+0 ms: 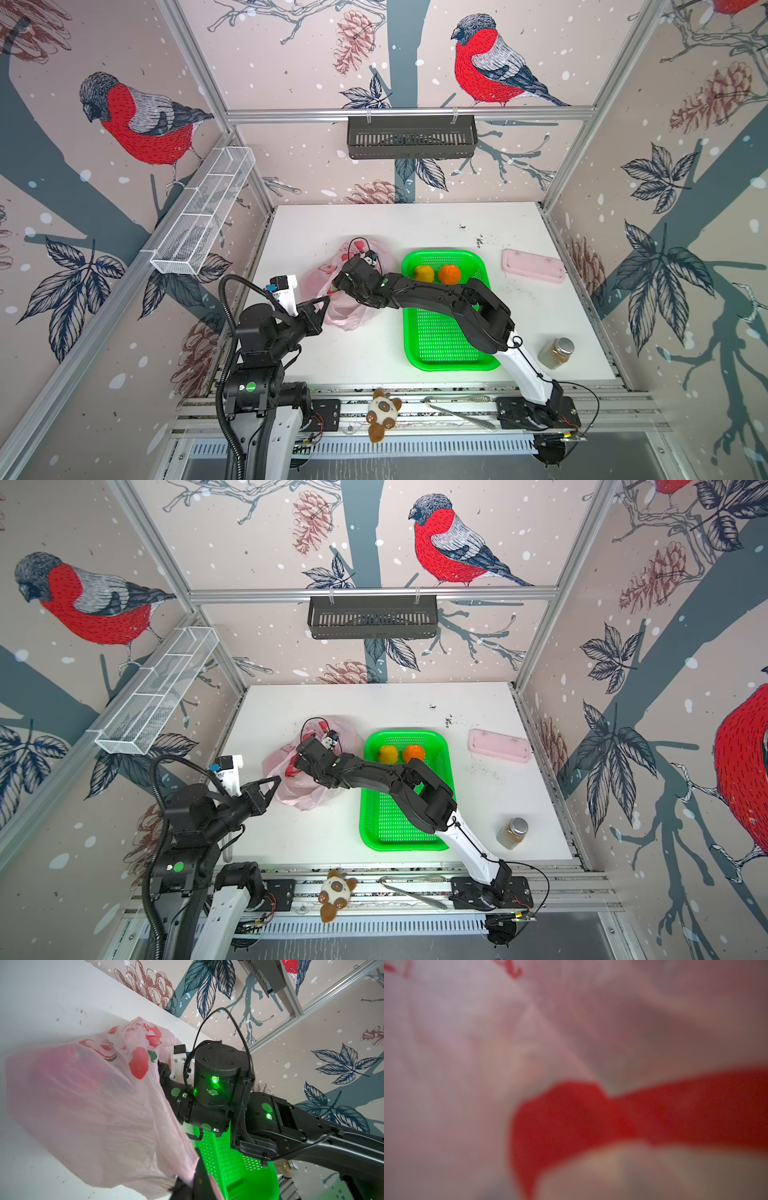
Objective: Untie the knot of the plastic bag and take out the fruit
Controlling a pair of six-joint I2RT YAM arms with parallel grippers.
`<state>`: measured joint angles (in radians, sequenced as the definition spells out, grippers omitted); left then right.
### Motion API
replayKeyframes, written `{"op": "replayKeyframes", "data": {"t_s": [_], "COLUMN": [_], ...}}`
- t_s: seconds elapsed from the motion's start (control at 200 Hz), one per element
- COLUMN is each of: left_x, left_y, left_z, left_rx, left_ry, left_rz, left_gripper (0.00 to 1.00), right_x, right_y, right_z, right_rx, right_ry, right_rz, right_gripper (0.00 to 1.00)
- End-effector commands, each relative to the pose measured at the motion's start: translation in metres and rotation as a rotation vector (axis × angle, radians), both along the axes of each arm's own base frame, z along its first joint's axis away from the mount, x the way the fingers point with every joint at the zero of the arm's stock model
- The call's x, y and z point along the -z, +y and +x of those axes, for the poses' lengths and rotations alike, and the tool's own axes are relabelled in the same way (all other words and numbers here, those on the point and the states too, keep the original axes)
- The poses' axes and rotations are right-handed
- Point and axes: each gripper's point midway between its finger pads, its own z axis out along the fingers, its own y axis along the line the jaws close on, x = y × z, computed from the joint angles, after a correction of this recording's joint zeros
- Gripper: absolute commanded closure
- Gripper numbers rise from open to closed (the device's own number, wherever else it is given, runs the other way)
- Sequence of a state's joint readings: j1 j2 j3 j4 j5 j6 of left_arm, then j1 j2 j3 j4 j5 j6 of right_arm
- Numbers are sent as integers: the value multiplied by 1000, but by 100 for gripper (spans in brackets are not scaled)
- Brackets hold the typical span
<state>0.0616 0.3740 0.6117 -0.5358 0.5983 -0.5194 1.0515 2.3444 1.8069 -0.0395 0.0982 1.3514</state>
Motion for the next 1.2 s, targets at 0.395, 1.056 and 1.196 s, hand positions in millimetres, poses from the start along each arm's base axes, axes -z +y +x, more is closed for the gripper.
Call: {"op": "replayKeyframes", "data": {"t_s": [0.395,1.056,1.196], "left_x": [5,8,10], "left_y": [-14,-25,-27], "left_z": [-2,-9,-9], "left_rx": [89,159,169], "left_ry": [10,41,45], "left_rz": [21,38,36], "left_gripper": [100,100,100], "right_x": [0,7,7], "right_y": [2,7,7], "right_z": [21,38,39], "right_rx": [112,180,188], "right_ry": [-22,-24,-26], "right_rz": [153,250,254], "right_gripper": [32,60,61]}}
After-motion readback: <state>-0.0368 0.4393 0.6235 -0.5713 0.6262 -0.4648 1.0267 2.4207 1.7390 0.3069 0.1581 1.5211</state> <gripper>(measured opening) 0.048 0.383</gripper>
